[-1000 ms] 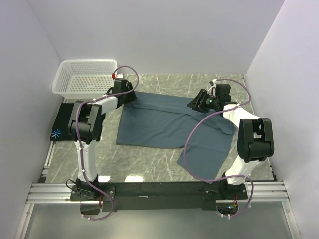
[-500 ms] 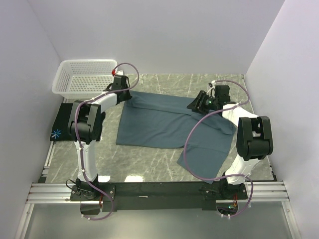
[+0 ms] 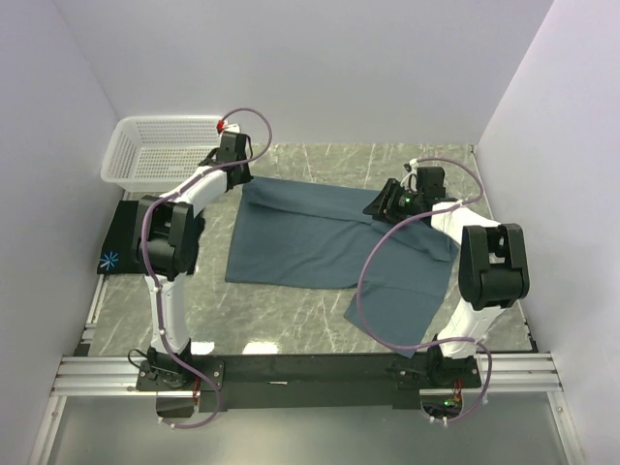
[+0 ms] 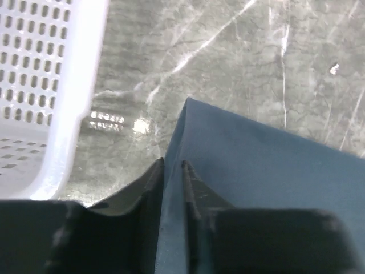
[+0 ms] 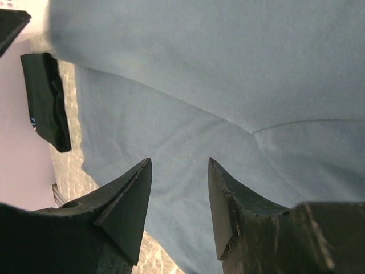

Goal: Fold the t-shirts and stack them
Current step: Fold the tshirt

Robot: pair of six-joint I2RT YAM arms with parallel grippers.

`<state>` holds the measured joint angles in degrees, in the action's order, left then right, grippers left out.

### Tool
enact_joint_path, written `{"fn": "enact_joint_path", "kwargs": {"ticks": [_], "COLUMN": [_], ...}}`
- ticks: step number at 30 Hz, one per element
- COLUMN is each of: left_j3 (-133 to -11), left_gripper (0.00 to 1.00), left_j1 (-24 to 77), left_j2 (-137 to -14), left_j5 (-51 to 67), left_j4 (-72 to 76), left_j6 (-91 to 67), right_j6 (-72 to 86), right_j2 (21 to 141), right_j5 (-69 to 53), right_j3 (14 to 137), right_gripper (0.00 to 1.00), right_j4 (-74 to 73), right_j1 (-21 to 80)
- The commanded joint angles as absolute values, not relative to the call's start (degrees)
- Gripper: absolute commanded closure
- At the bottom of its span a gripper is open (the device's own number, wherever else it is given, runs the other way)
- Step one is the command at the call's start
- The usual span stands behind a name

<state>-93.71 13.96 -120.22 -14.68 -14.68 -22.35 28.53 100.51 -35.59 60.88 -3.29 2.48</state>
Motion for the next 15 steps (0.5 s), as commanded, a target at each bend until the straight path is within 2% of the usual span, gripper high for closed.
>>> {"fn": "enact_joint_path", "kwargs": {"ticks": [1,7,8,11,15], "left_j3": [-96.76,-97.2,-97.38,-96.24,-91.51], "left_gripper": [0.71,0.59,0.52,0.43,0.45], "left_j1": [13.89,13.71,13.62,13.36,13.36], "left_j2": [-121.81,-122.52,-122.26,-120.24,-116.12], "left_j5": [-17.14,-22.23,-22.32,-20.31,-16.09], "left_j4": [-18.0,-23.81,-25.65,-26.37,-24.09], "left_j6": [-20.65,-25.03,-25.92,-30.14,-35.59], "right_j6": [27.07,26.37,26.19,25.84,25.75], "right_j2": [101.34,101.25,101.16,100.72,100.29], "right_j5": [-35.6,-34.11,-33.84,-32.61,-31.2], "right_j3": [63.46,63.9,63.98,64.16,63.81], "right_gripper": [0.49,0.49,0.49,0.49,0.49], "right_j4": [-4.48,-5.97,-6.15,-6.59,-6.77], "right_j1": [2.55,2.55,2.55,2.55,2.29]}}
